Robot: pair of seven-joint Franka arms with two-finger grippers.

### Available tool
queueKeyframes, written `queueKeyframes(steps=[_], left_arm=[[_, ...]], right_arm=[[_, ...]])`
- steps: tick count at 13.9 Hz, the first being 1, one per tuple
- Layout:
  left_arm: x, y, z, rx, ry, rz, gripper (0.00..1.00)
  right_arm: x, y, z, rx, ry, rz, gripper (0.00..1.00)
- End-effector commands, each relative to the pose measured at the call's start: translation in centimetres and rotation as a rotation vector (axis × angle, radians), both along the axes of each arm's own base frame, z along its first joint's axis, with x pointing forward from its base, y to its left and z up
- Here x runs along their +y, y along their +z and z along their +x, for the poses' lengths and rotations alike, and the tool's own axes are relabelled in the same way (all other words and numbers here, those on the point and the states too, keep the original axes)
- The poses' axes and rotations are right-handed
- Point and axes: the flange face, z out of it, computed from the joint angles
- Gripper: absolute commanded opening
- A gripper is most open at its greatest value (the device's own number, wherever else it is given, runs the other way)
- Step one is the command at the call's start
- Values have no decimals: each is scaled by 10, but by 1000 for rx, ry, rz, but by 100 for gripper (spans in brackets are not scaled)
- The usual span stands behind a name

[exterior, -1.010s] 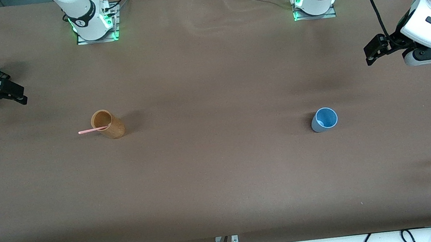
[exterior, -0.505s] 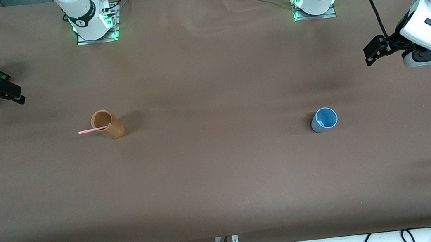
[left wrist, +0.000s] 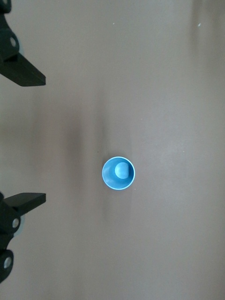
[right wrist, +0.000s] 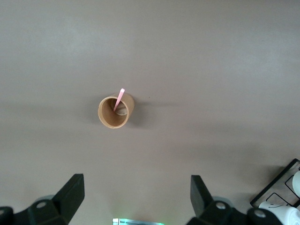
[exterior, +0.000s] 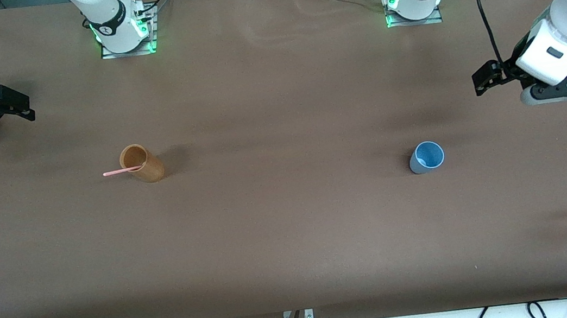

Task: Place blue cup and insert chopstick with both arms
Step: 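Reach the left gripper down to the blue cup and grasp it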

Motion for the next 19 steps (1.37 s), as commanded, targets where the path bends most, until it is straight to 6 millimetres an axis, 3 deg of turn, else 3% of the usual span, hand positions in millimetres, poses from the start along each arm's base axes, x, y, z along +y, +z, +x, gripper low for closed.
queueKeyframes(steps=[1,4,10,15,19], left_arm=[[7,-38,32,-1,-61,-20,100],[17,-97,52,12,-95,-31,100],[10,-203,62,7,-123,-15,100],[1,-266,43,35,-141,-23,100],[-2,-293,37,20,-146,-29,100]], right_arm=[[2,5,-6,32,37,22,100],[1,0,-10,71,72,27,100],[0,1,-5,44,69,25,100],[0,0,-4,41,69,25,100],[-3,-2,-3,44,64,26,100]])
